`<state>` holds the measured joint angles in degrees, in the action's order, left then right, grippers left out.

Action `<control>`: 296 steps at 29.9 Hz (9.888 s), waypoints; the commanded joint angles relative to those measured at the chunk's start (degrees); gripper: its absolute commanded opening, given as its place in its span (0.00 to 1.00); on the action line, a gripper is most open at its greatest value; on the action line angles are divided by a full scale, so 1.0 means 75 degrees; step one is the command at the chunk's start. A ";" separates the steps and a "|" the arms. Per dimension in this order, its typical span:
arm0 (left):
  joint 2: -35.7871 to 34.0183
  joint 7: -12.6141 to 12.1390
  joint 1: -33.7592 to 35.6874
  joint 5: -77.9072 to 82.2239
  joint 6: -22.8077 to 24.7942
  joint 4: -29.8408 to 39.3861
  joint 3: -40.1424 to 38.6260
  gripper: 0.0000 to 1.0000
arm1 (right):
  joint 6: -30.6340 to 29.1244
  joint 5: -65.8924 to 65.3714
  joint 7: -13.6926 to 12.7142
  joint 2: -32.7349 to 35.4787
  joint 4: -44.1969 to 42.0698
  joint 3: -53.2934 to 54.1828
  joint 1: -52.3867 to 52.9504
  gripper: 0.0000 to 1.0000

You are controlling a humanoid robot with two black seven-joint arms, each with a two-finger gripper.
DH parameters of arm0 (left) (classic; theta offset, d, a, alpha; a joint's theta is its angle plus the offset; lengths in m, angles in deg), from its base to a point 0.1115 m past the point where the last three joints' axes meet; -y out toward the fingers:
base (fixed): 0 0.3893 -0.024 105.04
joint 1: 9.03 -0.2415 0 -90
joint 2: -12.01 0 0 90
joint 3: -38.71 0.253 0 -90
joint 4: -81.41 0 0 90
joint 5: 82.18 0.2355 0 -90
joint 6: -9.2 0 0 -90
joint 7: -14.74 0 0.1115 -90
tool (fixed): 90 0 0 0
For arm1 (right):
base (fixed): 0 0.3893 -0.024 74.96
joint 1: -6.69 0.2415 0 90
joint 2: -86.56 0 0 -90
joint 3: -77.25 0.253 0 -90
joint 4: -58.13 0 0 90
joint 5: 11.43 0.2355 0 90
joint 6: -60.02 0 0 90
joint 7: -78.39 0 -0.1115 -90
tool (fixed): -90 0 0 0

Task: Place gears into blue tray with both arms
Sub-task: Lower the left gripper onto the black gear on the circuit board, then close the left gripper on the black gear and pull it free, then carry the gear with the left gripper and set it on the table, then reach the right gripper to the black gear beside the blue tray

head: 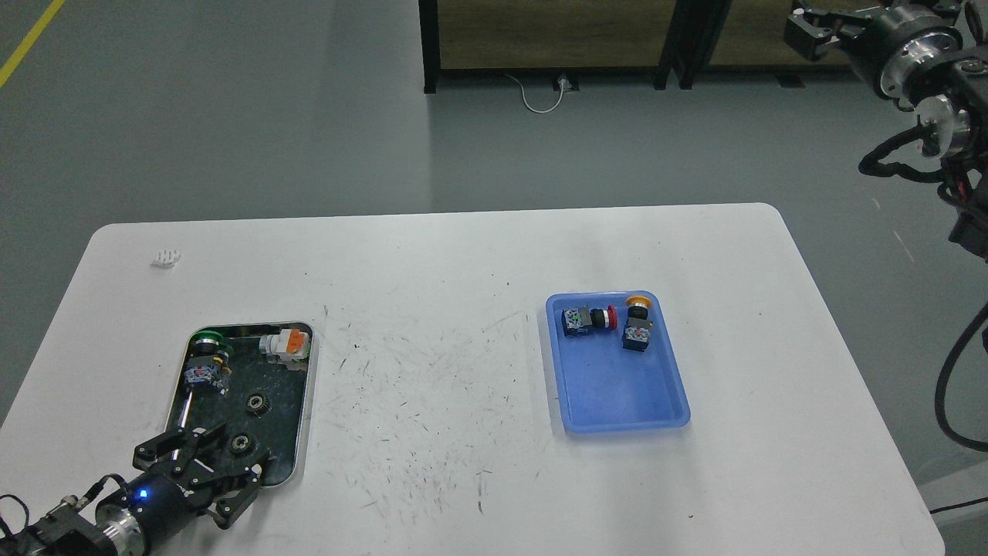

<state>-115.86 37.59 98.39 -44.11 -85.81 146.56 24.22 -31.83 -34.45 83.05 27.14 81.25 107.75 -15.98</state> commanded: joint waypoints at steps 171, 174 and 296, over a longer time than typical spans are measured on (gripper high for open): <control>0.0724 -0.2753 0.4135 -0.0037 0.2215 0.1263 0.0878 0.34 | 0.0071 -0.0082 -0.0071 -0.0152 -0.0341 -0.0328 -0.0012 1.00; 0.1146 -0.2777 0.4135 -0.0003 0.2191 0.1240 0.1077 0.34 | 0.0071 -0.0082 -0.0071 -0.0176 -0.0376 -0.0328 0.0000 1.00; -0.2544 -0.2730 0.5412 -0.2323 0.2238 -0.1866 -0.0047 0.98 | -0.0480 0.0046 -0.0434 -0.2871 0.4136 -0.6175 -0.1489 1.00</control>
<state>-134.65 17.12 139.07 -61.53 -69.03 132.65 23.85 -35.43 -34.36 80.15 5.79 112.36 61.43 -26.61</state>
